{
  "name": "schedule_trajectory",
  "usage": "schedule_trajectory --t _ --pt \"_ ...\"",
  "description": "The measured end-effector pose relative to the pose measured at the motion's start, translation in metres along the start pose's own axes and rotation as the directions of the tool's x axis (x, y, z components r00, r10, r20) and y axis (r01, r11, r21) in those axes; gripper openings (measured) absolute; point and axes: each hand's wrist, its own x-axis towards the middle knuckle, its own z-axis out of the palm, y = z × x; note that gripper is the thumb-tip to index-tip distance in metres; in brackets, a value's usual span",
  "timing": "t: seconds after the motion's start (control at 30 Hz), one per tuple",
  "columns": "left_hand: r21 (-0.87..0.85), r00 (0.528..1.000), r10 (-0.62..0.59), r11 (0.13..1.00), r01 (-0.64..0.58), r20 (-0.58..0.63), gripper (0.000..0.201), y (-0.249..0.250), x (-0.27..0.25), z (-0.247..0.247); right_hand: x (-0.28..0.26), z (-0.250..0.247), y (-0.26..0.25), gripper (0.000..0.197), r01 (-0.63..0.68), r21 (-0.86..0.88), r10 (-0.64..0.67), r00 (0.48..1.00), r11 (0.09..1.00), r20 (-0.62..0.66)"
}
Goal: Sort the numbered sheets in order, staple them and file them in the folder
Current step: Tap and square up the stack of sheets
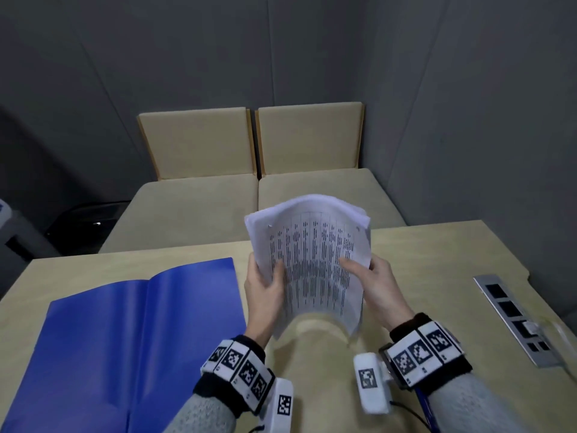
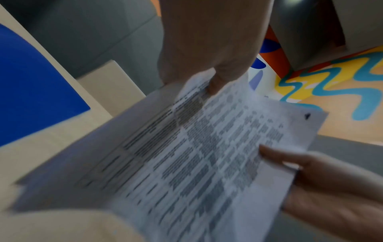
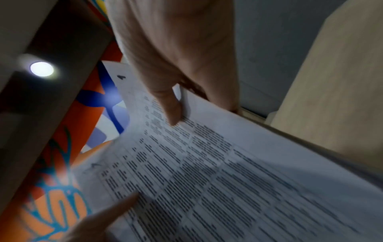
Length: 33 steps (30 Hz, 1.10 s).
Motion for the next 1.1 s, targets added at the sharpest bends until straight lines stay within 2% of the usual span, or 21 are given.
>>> schedule_trajectory --t 0.13,0.23,0.33,0.4,0.47,0.5,0.57,0.63,0.77,0.83,0.9,0.97,1.0,1.03,1.1 --pt "-0.037 1.000 -0.013 0.999 0.014 0.025 0.030 -0.007 -0.006 -0.002 -0.001 0.001 0.002 0.039 0.115 -0.040 -0.114 0.993 0.993 0.019" --pt "-0.012 0.999 -0.019 1.000 0.020 0.036 0.034 -0.010 0.000 -0.005 0.002 0.002 0.002 0.042 0.200 -0.077 -0.206 0.976 0.977 -0.067" --pt "-0.018 0.997 -0.058 0.998 0.059 0.048 0.034 -0.009 0.007 -0.005 0.004 0.000 -0.001 0.041 0.318 -0.195 -0.351 0.922 0.928 -0.166" --pt "-0.006 0.997 -0.063 0.998 0.063 0.048 0.033 -0.011 0.010 -0.005 0.003 -0.003 -0.001 0.045 0.441 -0.398 -0.533 0.831 0.804 -0.157" --pt "0.000 0.997 -0.057 0.998 0.057 0.050 0.029 -0.011 0.012 -0.004 0.003 -0.006 0.001 0.054 0.531 -0.637 -0.691 0.723 0.558 -0.002" --pt "0.001 0.997 -0.057 0.998 0.057 0.047 0.027 -0.011 0.014 -0.004 0.004 -0.007 0.002 0.058 0.543 -0.714 -0.715 0.694 0.443 0.084" --pt "0.003 0.997 -0.057 0.998 0.057 0.046 0.023 -0.012 0.017 -0.004 0.005 -0.009 0.004 0.065 0.520 -0.788 -0.699 0.695 0.329 0.167" --pt "0.001 0.997 -0.049 0.999 0.049 0.052 0.022 -0.013 0.019 -0.003 0.006 -0.010 0.004 0.065 0.498 -0.812 -0.702 0.694 0.303 0.164" --pt "0.002 0.997 -0.054 0.999 0.054 0.057 0.019 -0.018 0.021 -0.004 0.011 -0.009 0.003 0.057 0.517 -0.787 -0.695 0.700 0.337 0.162" --pt "-0.003 0.996 -0.061 0.998 0.061 0.069 0.018 -0.021 0.020 -0.005 0.012 -0.007 0.000 0.049 0.538 -0.746 -0.702 0.699 0.392 0.135" --pt "-0.019 0.994 -0.067 0.997 0.068 0.083 0.021 -0.022 0.020 -0.005 0.010 -0.006 -0.005 0.039 0.495 -0.660 -0.652 0.758 0.566 0.011" --pt "-0.040 0.993 -0.062 0.997 0.066 0.096 0.024 -0.020 0.018 -0.005 0.010 -0.006 -0.005 0.033 0.405 -0.501 -0.505 0.859 0.765 -0.078" --pt "-0.052 0.993 -0.059 0.997 0.065 0.099 0.025 -0.018 0.017 -0.004 0.011 -0.006 -0.002 0.028 0.361 -0.414 -0.432 0.898 0.836 -0.088" --pt "-0.062 0.994 -0.052 0.996 0.059 0.098 0.024 -0.017 0.016 -0.003 0.012 -0.005 -0.001 0.021 0.328 -0.346 -0.381 0.920 0.879 -0.095" --pt "-0.079 0.996 -0.029 0.996 0.036 0.089 0.024 -0.016 0.015 -0.002 0.013 -0.002 -0.003 0.008 0.309 -0.291 -0.355 0.927 0.905 -0.119"
